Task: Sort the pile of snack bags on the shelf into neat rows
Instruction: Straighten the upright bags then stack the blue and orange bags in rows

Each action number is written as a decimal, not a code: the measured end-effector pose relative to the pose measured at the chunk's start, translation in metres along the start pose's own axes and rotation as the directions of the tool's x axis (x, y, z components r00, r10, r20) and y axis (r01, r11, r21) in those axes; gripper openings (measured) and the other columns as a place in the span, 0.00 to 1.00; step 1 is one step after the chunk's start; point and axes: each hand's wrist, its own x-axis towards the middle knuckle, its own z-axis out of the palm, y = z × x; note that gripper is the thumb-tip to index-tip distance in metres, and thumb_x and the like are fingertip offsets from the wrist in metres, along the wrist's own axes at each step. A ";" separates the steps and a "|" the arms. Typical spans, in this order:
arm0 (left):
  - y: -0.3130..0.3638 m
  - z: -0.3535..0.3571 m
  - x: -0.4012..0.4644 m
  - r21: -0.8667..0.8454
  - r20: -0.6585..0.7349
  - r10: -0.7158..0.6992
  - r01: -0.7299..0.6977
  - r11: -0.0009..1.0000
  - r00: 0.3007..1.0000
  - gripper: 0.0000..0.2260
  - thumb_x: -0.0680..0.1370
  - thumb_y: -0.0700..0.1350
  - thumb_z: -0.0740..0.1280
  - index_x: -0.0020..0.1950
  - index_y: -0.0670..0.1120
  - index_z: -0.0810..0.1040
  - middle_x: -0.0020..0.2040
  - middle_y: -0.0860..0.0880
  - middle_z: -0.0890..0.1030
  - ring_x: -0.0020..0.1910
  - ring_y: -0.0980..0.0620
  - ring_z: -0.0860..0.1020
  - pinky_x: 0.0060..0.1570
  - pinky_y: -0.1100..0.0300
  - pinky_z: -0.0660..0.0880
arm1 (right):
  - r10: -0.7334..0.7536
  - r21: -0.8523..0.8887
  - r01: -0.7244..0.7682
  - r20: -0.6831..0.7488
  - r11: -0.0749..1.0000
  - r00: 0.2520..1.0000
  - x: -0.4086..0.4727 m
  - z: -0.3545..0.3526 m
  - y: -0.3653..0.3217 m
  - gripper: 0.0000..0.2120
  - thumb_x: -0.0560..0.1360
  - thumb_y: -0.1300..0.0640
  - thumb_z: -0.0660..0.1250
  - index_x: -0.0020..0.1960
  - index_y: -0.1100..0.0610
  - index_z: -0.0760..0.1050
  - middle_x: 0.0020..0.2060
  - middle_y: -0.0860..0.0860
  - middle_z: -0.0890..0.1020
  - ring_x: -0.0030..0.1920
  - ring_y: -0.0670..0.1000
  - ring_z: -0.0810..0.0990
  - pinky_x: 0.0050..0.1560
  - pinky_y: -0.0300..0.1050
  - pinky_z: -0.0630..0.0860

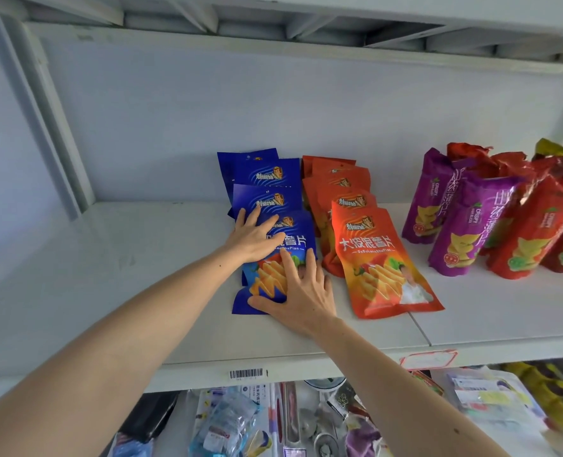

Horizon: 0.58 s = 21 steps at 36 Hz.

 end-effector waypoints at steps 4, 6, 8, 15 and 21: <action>0.000 -0.003 -0.002 -0.058 0.010 -0.011 0.011 0.998 1.000 0.28 0.80 0.64 0.52 0.79 0.59 0.53 0.80 0.50 0.44 0.78 0.43 0.37 0.75 0.42 0.44 | 0.000 0.003 0.000 0.021 1.000 1.000 -0.001 -0.002 0.001 0.54 0.62 0.20 0.57 0.78 0.41 0.39 0.78 0.58 0.41 0.77 0.63 0.45 0.74 0.60 0.50; -0.001 -0.005 -0.005 -0.003 0.025 -0.010 0.010 1.000 1.000 0.27 0.80 0.64 0.49 0.78 0.61 0.50 0.80 0.50 0.42 0.78 0.44 0.36 0.73 0.39 0.39 | 0.003 0.003 -0.003 0.025 1.000 1.000 -0.002 -0.003 0.001 0.54 0.62 0.19 0.58 0.78 0.41 0.39 0.78 0.57 0.40 0.77 0.63 0.44 0.74 0.60 0.50; -0.004 -0.006 -0.007 0.045 0.053 0.000 -0.002 0.999 0.999 0.27 0.80 0.65 0.48 0.78 0.62 0.48 0.80 0.51 0.40 0.77 0.45 0.33 0.72 0.36 0.37 | 0.010 -0.006 -0.010 0.025 1.000 1.000 -0.003 -0.004 0.001 0.54 0.62 0.19 0.57 0.78 0.41 0.38 0.78 0.57 0.39 0.77 0.63 0.43 0.74 0.60 0.49; -0.001 -0.013 -0.016 0.121 -0.014 0.038 -0.036 0.992 0.999 0.29 0.80 0.65 0.48 0.79 0.60 0.44 0.80 0.50 0.37 0.77 0.47 0.32 0.73 0.36 0.37 | 0.010 -0.053 -0.011 -0.009 0.999 1.000 -0.009 -0.007 0.000 0.54 0.64 0.19 0.55 0.79 0.45 0.38 0.78 0.57 0.40 0.78 0.63 0.41 0.75 0.61 0.46; 0.014 -0.020 -0.027 0.098 -0.049 0.059 -0.054 0.994 0.997 0.29 0.81 0.64 0.47 0.80 0.57 0.45 0.80 0.50 0.39 0.78 0.48 0.35 0.73 0.39 0.38 | -0.084 -0.033 0.079 -0.206 0.996 0.975 -0.024 -0.024 0.011 0.51 0.65 0.21 0.49 0.78 0.53 0.55 0.78 0.56 0.56 0.78 0.59 0.51 0.75 0.56 0.54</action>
